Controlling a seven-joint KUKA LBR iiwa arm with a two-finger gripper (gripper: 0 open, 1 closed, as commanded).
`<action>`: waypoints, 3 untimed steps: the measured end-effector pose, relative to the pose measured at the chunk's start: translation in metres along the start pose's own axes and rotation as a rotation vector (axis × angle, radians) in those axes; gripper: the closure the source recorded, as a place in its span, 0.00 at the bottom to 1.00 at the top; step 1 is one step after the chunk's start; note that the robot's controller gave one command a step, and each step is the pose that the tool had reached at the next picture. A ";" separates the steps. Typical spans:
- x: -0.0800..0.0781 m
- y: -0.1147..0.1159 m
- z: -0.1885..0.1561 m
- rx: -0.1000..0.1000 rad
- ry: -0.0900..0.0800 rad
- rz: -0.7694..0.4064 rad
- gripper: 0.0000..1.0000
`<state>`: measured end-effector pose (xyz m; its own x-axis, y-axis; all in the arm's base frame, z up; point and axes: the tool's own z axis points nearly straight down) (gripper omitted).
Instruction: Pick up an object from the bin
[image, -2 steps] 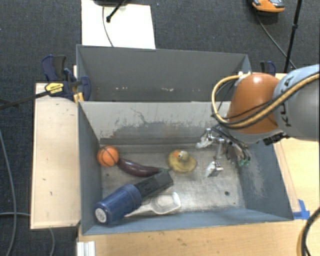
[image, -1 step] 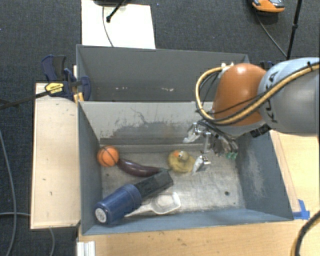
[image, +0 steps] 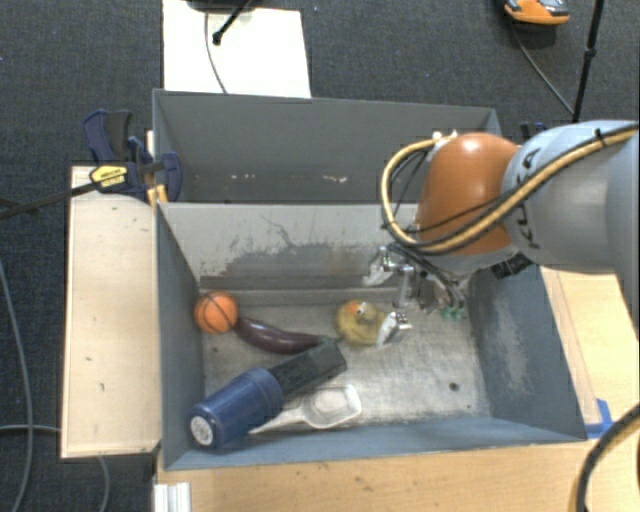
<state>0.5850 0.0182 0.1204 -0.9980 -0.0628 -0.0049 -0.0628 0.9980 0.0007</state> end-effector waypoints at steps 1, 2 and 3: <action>0.011 0.004 0.043 0.000 -0.015 0.052 0.00; 0.010 0.003 0.038 0.001 -0.003 0.049 1.00; 0.010 0.003 0.038 0.001 -0.003 0.048 1.00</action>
Offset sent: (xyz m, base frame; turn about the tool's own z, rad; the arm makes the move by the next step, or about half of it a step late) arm -0.0171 0.0028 -0.0504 0.1613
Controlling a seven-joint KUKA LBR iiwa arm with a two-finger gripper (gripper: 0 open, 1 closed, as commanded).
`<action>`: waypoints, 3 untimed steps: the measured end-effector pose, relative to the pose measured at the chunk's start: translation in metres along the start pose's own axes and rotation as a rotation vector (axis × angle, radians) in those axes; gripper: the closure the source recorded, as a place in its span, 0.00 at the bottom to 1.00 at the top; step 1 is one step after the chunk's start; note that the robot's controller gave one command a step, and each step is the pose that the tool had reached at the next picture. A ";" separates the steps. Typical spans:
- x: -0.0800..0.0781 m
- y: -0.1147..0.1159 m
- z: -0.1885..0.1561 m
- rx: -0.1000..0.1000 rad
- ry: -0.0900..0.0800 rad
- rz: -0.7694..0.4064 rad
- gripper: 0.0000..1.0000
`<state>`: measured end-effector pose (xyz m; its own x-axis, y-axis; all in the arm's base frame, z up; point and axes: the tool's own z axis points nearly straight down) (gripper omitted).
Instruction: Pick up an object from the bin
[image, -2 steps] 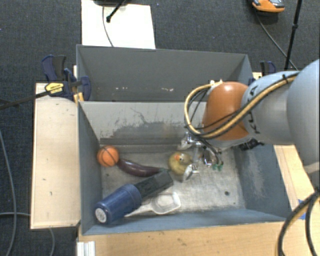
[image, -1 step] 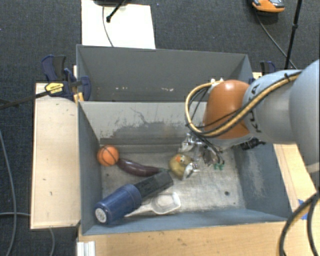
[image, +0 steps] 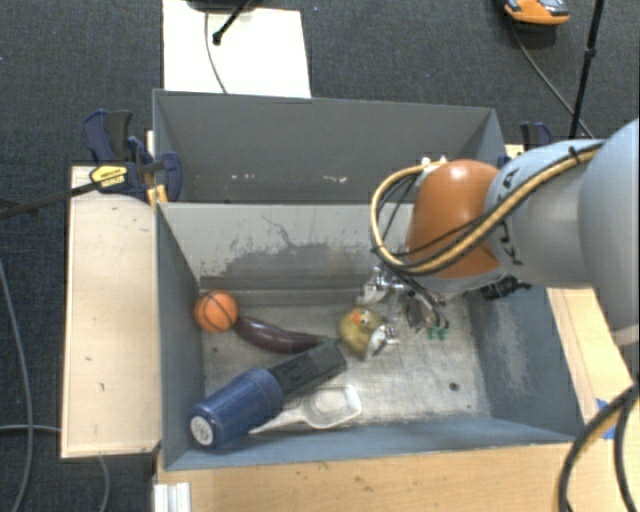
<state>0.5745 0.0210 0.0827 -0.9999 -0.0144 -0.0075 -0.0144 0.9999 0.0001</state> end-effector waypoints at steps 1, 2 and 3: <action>0.000 0.000 -0.002 0.000 0.002 0.000 1.00; 0.001 0.000 -0.008 0.000 0.006 -0.001 1.00; 0.001 0.000 -0.017 0.000 0.007 -0.001 1.00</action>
Offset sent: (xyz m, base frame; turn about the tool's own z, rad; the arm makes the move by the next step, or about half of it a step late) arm 0.0000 0.0000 0.0237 0.0000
